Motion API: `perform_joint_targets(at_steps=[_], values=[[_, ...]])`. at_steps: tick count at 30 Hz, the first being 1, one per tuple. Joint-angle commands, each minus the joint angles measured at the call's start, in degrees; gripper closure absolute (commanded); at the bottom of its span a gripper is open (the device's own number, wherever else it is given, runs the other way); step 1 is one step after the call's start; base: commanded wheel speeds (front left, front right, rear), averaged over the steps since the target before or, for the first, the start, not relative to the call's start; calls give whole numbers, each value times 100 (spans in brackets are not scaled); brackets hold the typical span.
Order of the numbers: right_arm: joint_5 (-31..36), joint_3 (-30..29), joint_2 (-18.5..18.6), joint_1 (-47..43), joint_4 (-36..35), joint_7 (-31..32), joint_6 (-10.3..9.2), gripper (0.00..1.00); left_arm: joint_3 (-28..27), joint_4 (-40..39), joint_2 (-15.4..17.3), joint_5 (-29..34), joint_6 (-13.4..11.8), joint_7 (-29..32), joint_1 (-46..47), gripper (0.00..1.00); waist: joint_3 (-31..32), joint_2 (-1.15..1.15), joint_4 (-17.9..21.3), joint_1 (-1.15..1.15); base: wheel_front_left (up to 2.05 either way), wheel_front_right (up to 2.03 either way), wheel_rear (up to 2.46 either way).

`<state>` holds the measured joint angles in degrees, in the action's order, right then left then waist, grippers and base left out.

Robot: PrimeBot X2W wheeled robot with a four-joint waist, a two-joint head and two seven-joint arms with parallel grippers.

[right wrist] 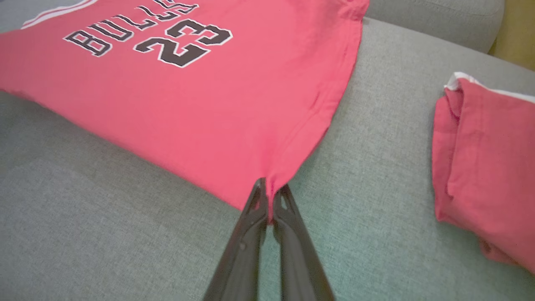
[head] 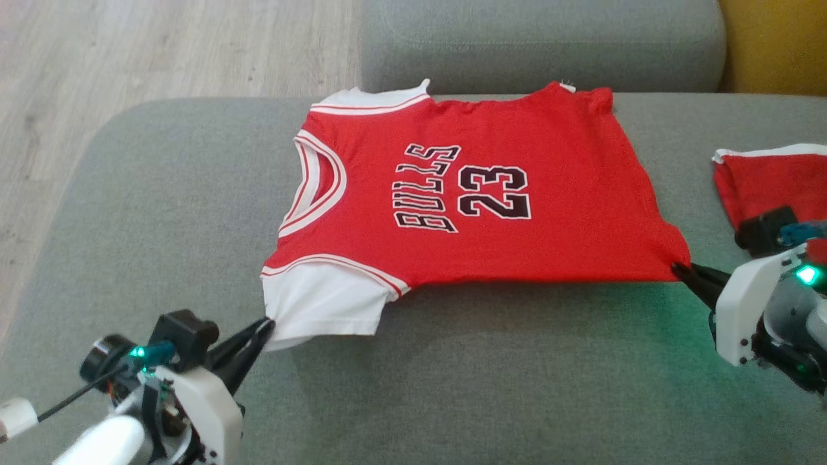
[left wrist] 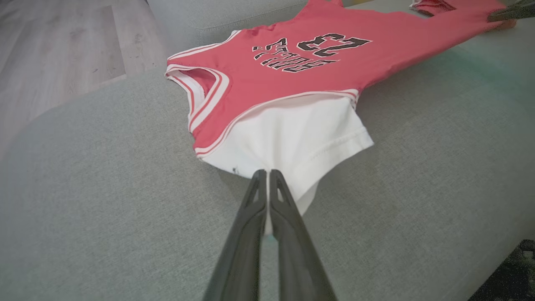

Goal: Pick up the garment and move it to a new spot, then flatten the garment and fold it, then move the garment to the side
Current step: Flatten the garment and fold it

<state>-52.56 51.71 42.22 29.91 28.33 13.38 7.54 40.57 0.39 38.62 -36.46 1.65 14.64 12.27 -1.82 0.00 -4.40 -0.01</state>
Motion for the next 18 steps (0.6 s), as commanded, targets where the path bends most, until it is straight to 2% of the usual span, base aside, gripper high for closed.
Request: perform_joint_targets(at_steps=[1,4,9,18], values=[[-40,-84,250,47,-134,-1,-5,100,-331,-203,297,92,-52,15,348,100,-71,0,-7,1,0,0,0],[-31,-191,276,111,-238,57,-5,100,-381,-277,277,141,-118,42,508,100,-225,0,-15,1,0,0,0],[82,-375,218,360,-259,135,-5,100,-434,-31,212,234,-75,175,1032,100,-547,0,-18,1,0,0,0],[344,-572,-26,1111,-94,361,-5,100,-253,1068,-20,530,302,636,2437,100,-1185,0,37,1,0,0,0]])
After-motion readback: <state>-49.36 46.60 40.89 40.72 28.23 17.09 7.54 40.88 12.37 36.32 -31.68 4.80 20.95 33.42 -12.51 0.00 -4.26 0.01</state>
